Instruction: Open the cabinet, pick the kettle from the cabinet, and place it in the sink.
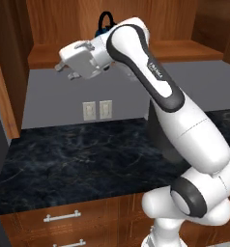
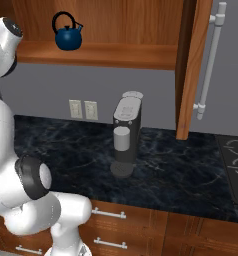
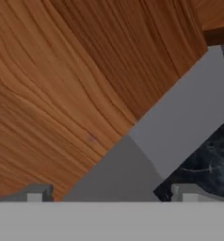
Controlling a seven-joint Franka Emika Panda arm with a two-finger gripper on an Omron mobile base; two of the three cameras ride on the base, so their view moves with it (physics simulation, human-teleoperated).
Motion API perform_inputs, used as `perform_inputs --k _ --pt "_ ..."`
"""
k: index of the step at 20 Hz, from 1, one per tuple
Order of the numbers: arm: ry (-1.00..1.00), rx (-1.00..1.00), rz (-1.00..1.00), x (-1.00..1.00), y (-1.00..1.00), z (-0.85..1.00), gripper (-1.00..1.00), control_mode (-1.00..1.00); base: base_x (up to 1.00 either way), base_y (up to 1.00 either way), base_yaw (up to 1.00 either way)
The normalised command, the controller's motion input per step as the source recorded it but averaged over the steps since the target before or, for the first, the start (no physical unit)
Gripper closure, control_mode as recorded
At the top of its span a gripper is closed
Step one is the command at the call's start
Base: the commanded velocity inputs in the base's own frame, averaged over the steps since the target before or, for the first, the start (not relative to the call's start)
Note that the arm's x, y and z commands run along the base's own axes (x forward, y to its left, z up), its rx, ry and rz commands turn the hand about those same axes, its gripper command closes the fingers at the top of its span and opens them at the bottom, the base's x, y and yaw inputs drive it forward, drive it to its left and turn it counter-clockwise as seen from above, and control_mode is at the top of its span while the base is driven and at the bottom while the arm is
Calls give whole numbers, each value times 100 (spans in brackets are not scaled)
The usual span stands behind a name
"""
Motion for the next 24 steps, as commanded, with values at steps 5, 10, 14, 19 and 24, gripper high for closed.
perform_inputs --k 5,10,14,19,24 --pt "-8 -7 -32 -2 -43 10 -100 -100 0 0 0" --pt "-4 -4 -33 0 -41 10 -100 -100 0 0 0" --pt "-19 -11 -34 2 -32 4 -100 -100 0 0 0" --pt "-14 -14 -37 10 -28 4 -100 -100 0 0 0" --pt "-14 -13 -34 16 -25 7 -100 -100 0 0 0"
